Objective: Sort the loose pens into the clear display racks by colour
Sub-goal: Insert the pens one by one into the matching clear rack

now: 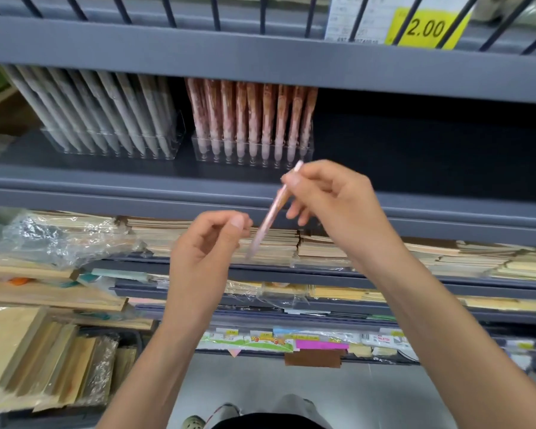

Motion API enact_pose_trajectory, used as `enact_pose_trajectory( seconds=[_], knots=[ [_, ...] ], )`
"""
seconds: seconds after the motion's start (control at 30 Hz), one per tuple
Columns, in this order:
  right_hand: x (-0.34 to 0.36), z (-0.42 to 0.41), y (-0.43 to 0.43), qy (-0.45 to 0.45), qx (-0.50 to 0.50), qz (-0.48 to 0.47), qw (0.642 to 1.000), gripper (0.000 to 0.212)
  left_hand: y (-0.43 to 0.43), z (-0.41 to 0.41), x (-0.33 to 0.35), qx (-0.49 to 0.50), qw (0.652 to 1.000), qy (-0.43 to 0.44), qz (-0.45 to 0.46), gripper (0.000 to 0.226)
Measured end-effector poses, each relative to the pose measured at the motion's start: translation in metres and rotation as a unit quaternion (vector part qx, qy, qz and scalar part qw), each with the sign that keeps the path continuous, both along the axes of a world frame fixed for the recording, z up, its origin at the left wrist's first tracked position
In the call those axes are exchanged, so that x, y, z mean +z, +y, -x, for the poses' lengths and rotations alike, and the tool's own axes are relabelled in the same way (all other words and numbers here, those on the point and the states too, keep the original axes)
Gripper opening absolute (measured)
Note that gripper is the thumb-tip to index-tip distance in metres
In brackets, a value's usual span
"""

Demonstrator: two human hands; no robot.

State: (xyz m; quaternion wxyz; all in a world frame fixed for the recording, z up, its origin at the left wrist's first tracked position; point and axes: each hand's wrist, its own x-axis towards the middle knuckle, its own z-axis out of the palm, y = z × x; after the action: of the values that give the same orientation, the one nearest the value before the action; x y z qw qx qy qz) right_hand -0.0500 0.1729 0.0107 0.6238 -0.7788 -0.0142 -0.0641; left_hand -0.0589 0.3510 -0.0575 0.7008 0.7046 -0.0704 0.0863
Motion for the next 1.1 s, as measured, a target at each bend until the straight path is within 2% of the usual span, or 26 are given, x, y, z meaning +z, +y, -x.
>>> enact_pose_trajectory(
  seconds=[0.07,0.17,0.23,0.3,0.37,0.47,0.57,0.67,0.8,0.9,1.0,1.1],
  knots=[
    [0.008,-0.005,-0.009,-0.037,-0.053,-0.053,0.997,0.011,0.006,-0.013,0.008,0.029,0.998,-0.031,-0.036,0.015],
    [0.022,-0.012,-0.025,-0.150,-0.146,-0.098,0.973,0.006,0.016,-0.041,0.021,0.081,0.987,-0.079,-0.111,0.015],
    [0.028,-0.016,-0.033,-0.224,-0.195,-0.095,0.950,0.005,0.021,-0.060,0.025,0.098,0.979,-0.084,-0.156,0.024],
    [0.029,-0.022,-0.037,-0.257,-0.236,-0.064,0.935,0.006,0.023,-0.076,0.027,0.103,0.975,-0.054,-0.191,0.035],
    [0.026,-0.029,-0.039,-0.252,-0.261,-0.020,0.932,0.014,0.024,-0.090,0.028,0.086,0.974,-0.024,-0.207,0.046],
    [0.022,-0.041,-0.035,-0.234,-0.256,0.058,0.936,0.017,0.024,-0.104,0.032,0.048,0.974,-0.028,-0.221,0.056],
    [0.022,-0.049,-0.026,-0.249,-0.219,0.105,0.938,0.012,0.024,-0.115,0.034,0.036,0.973,-0.031,-0.224,0.054],
    [0.025,-0.055,-0.027,-0.256,-0.235,0.151,0.925,0.014,0.024,-0.121,0.034,0.030,0.977,-0.024,-0.211,0.052],
    [0.028,-0.056,-0.035,-0.275,-0.278,0.157,0.907,0.022,0.025,-0.120,0.034,0.035,0.972,-0.041,-0.227,0.043],
    [0.022,-0.059,-0.032,-0.251,-0.237,0.158,0.925,0.018,0.023,-0.119,0.033,0.048,0.967,-0.046,-0.247,0.048],
    [0.019,-0.066,-0.024,-0.204,-0.212,0.210,0.933,0.020,0.020,-0.118,0.031,0.083,0.957,-0.061,-0.271,0.045],
    [0.018,-0.074,-0.019,-0.188,-0.211,0.175,0.943,0.014,0.019,-0.119,0.030,0.115,0.950,-0.073,-0.280,0.038]
  ],
)
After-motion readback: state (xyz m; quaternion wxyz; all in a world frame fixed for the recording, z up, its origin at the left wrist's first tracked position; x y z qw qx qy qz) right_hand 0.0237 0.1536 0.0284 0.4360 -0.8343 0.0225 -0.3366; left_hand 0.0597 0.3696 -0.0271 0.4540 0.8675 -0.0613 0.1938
